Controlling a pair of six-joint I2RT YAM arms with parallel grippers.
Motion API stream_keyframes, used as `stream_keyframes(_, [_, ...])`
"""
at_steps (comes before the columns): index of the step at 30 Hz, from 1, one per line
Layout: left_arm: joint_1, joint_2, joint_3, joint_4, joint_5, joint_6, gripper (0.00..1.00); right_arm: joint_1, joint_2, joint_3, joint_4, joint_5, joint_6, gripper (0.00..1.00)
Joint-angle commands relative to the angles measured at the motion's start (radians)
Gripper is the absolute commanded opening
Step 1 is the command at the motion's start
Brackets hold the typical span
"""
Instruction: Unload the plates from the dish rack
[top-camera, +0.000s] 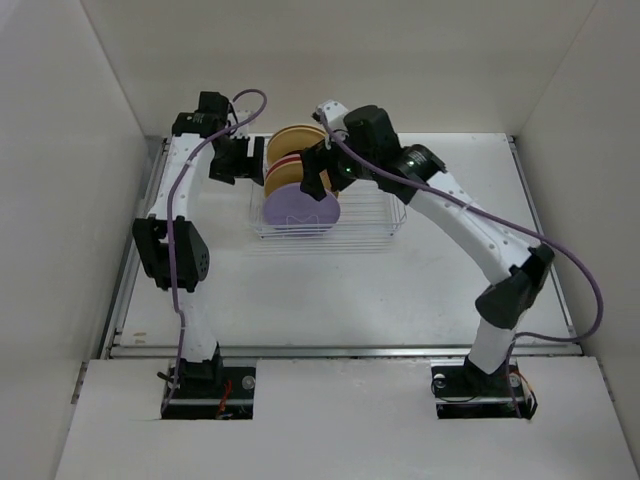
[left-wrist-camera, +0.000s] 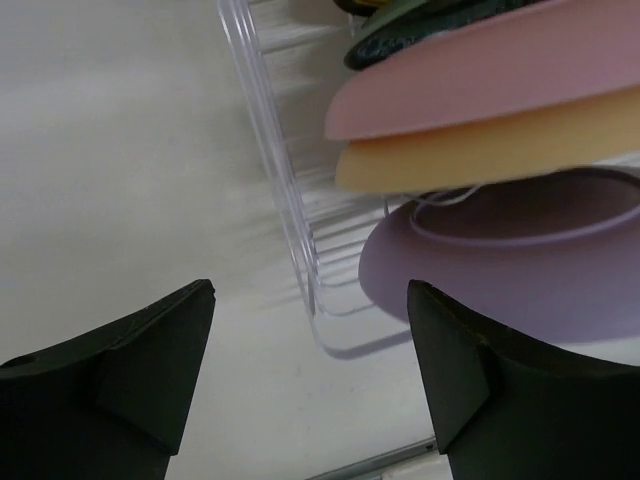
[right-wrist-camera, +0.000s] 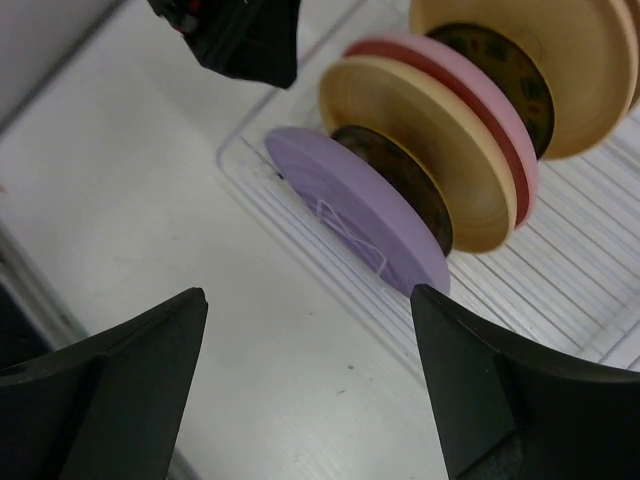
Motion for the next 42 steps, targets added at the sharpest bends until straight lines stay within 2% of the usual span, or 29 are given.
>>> stream_keyframes(1, [-0.007, 0.065, 0.053, 0.042, -0.05, -0.022, 0.73, -0.006, 0.092, 0.031, -0.038, 0.07, -0.064, 0.88])
stream_keyframes(3, [-0.007, 0.085, 0.064, 0.042, -0.075, -0.031, 0.7, -0.006, 0.169, 0.058, -0.05, 0.098, -0.077, 0.86])
stream_keyframes(8, [-0.016, 0.136, 0.064, 0.051, -0.084, -0.042, 0.66, -0.006, 0.258, 0.057, -0.01, 0.099, -0.095, 0.83])
stream_keyframes(12, [-0.026, 0.161, 0.055, 0.051, -0.061, -0.042, 0.61, -0.017, 0.306, 0.101, -0.028, 0.133, -0.083, 0.77])
stream_keyframes(14, [-0.026, 0.161, 0.021, 0.074, -0.051, -0.051, 0.54, -0.017, 0.316, 0.101, -0.029, 0.157, -0.083, 0.75])
stream_keyframes(16, [-0.026, 0.171, -0.002, 0.085, -0.05, -0.051, 0.43, -0.017, 0.307, 0.062, 0.004, 0.194, -0.083, 0.69])
stream_keyframes(17, [-0.026, 0.182, -0.002, 0.085, -0.038, -0.062, 0.28, -0.017, 0.307, 0.04, 0.031, 0.214, -0.083, 0.62])
stream_keyframes(20, [-0.026, 0.194, -0.002, 0.076, -0.027, -0.071, 0.06, -0.017, 0.322, 0.031, 0.042, 0.243, -0.083, 0.47])
stream_keyframes(21, [-0.026, 0.204, -0.002, 0.066, -0.018, -0.071, 0.0, -0.017, 0.323, 0.031, 0.042, 0.257, -0.083, 0.29])
stream_keyframes(23, [-0.026, 0.213, -0.002, 0.066, -0.027, -0.081, 0.0, -0.017, 0.309, 0.019, 0.053, 0.315, -0.083, 0.05])
stream_keyframes(24, [-0.026, 0.213, -0.002, 0.066, -0.027, -0.081, 0.0, -0.017, 0.297, 0.018, 0.053, 0.346, -0.083, 0.0])
stream_keyframes(29, [-0.026, 0.213, -0.013, 0.066, -0.027, -0.119, 0.0, -0.006, 0.189, -0.053, 0.099, 0.459, -0.083, 0.0])
stream_keyframes(31, [-0.026, 0.213, -0.013, 0.066, -0.005, -0.133, 0.0, -0.006, 0.073, -0.113, 0.151, 0.47, -0.092, 0.0])
stream_keyframes(35, [-0.026, 0.213, -0.022, 0.066, 0.035, -0.186, 0.0, 0.003, -0.044, -0.192, 0.195, 0.457, -0.063, 0.0])
stream_keyframes(39, [0.0, 0.213, -0.059, 0.086, 0.094, -0.252, 0.0, 0.003, -0.153, -0.25, 0.191, 0.366, -0.011, 0.0])
stream_keyframes(42, [0.011, 0.213, -0.069, 0.117, 0.132, -0.292, 0.0, 0.003, -0.193, -0.308, 0.146, 0.161, -0.002, 0.0])
